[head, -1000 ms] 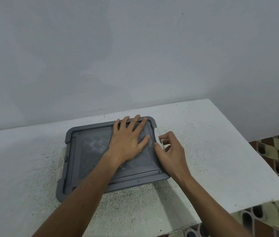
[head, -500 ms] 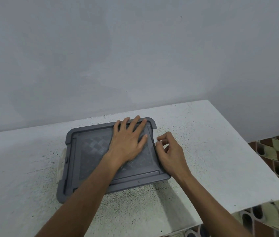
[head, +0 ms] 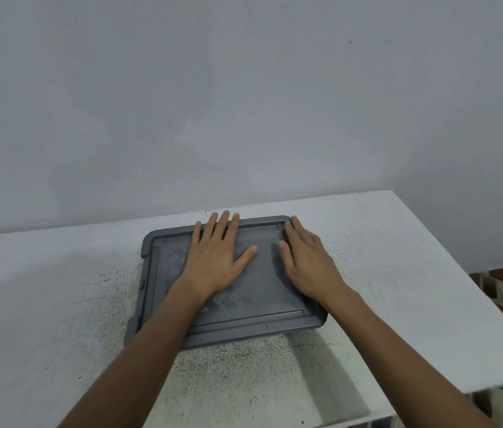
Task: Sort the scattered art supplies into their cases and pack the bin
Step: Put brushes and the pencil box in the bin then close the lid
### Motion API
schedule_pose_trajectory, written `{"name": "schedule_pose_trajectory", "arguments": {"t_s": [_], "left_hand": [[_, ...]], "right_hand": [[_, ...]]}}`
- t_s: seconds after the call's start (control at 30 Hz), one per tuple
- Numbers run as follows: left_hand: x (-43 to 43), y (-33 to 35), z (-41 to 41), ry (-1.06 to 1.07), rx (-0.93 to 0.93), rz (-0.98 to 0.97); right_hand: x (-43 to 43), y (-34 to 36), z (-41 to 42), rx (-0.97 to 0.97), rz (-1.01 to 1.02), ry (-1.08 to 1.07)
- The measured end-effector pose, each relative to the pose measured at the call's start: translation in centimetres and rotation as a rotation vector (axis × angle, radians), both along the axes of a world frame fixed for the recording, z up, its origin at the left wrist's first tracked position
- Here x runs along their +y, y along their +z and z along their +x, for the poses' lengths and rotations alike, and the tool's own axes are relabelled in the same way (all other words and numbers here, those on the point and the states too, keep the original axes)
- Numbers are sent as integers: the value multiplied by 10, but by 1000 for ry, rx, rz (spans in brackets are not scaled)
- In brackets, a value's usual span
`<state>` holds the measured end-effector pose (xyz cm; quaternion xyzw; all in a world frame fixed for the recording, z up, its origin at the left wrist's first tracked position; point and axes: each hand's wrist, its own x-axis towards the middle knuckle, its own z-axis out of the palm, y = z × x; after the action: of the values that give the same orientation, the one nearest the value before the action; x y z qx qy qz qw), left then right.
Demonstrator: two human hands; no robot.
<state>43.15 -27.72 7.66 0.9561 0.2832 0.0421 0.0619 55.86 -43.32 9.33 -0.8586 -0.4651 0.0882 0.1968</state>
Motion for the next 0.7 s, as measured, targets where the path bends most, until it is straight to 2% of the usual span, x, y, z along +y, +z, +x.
{"name": "schedule_pose_trajectory", "arguments": {"t_s": [0.2,0.4,0.5,0.63,0.7], "left_hand": [[1,-5,-1,-26,-15,17],[16,-3,-16,-47,15,-14],[27,-2,-45,70,12,-11],[33,-3,-82,293,134,95],[32,-5,-90,358,113,95]], "right_hand": [[35,-7,11,-178,-42,-13],[40,-8,8,-248,-72,-29],[39,-7,9,-252,-72,-28],[41,-7,10,-257,-96,-54],[44,-5,7,-269,-121,-61]]}}
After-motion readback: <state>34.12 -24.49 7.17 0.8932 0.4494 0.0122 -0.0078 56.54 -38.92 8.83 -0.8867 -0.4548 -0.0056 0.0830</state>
